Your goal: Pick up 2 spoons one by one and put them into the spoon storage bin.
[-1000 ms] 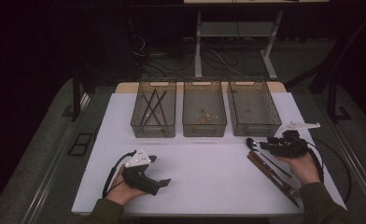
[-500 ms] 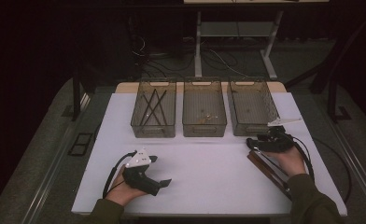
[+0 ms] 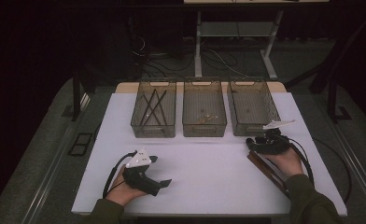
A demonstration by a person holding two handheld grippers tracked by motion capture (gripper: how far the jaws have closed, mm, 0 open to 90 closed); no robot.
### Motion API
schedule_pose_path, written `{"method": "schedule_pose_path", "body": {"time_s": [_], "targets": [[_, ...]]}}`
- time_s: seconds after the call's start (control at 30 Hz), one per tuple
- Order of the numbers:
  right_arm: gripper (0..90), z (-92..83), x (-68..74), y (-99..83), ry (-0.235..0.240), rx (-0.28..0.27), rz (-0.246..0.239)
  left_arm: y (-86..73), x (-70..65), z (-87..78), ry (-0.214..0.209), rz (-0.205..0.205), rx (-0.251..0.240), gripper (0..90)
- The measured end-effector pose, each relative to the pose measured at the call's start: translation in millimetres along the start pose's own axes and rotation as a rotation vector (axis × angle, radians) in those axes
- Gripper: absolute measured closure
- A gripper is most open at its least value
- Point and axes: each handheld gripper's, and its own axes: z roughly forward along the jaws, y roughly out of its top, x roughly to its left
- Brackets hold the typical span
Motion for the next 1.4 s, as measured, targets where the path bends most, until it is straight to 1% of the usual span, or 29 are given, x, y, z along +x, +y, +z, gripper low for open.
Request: {"method": "schedule_pose_path", "body": {"time_s": [0.07,0.2,0.37,0.47,0.53,0.6,0.63,0.67,0.77,0.83,0.97,1.07,1.1,1.13,1.17,1.27,1.4], "targets": [[50.8,1.6,0.3,-0.9,-0.009,0.011,-0.017,0.1,-0.5,0.0,0.0,0.002,0.0,0.0],[52.1,2.0,1.0,-2.0,-0.018,0.005,-0.029,0.2,-0.5,0.3,-0.001,0.004,0.002,0.0],[53.2,2.9,5.1,-2.9,-0.046,0.009,-0.074,0.1,-0.6,0.3,0.0,0.003,0.002,0.0],[53.2,2.9,5.0,-2.9,-0.044,0.011,-0.076,0.2,-0.6,0.4,-0.001,0.006,0.003,0.0],[51.5,2.5,2.7,-3.2,-0.028,0.003,-0.068,0.2,-0.7,0.2,-0.002,0.001,0.0,0.0],[50.2,1.6,0.0,-3.0,-0.001,0.002,-0.035,0.2,-0.5,0.2,-0.003,-0.002,-0.001,0.0],[50.0,1.5,-1.6,-3.0,0.009,-0.002,-0.027,0.2,-0.5,0.1,-0.003,-0.002,-0.001,0.0],[50.1,1.3,-3.5,-2.8,0.018,-0.005,-0.007,0.2,-0.5,0.1,-0.003,-0.001,-0.001,0.0],[51.7,1.0,-7.7,-2.7,0.029,-0.012,0.018,0.4,-0.3,-0.2,-0.004,0.0,-0.001,0.0],[53.9,0.6,-9.9,-2.9,0.028,-0.016,0.03,0.3,-0.1,-0.2,-0.004,-0.002,-0.002,0.0],[52.8,-2.5,-12.3,-3.0,0.037,-0.036,0.05,0.4,-0.3,-0.3,-0.004,-0.003,-0.003,0.0],[52.6,-4.3,-13.6,-2.6,0.03,-0.052,0.066,0.4,-0.4,-0.4,-0.005,0.0,-0.002,0.0],[53.0,-3.6,-13.5,-2.7,0.022,-0.049,0.065,0.5,-0.4,-0.4,-0.004,0.0,-0.002,0.0],[55.6,-1.9,-12.9,-2.9,0.015,-0.041,0.06,0.4,-0.4,-0.3,-0.003,-0.003,-0.003,0.0],[57.0,0.4,-12.1,-3.3,0.01,-0.025,0.042,0.4,-0.4,-0.2,-0.004,-0.004,-0.003,0.0],[59.0,2.4,-7.8,-2.4,-0.019,-0.015,-0.009,0.4,-0.3,-0.1,-0.005,-0.002,-0.003,0.0],[63.4,2.5,-5.8,-2.7,-0.031,-0.007,-0.047,0.4,-0.3,-0.3,-0.004,-0.002,-0.003,0.0]]}}
